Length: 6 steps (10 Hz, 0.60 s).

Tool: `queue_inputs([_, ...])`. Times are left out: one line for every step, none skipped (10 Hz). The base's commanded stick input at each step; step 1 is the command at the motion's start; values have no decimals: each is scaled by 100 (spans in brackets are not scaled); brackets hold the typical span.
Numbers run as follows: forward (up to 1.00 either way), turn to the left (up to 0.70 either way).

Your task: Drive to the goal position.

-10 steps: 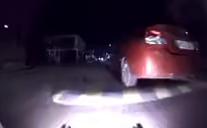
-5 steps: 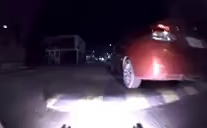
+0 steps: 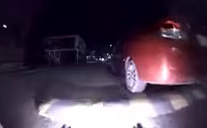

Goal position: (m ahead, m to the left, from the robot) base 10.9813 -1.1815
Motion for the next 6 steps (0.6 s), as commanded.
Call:
queue_inputs([45, 0])
queue_inputs([45, 0])
queue_inputs([45, 0])
queue_inputs([45, 0])
queue_inputs([45, 0])
queue_inputs([45, 0])
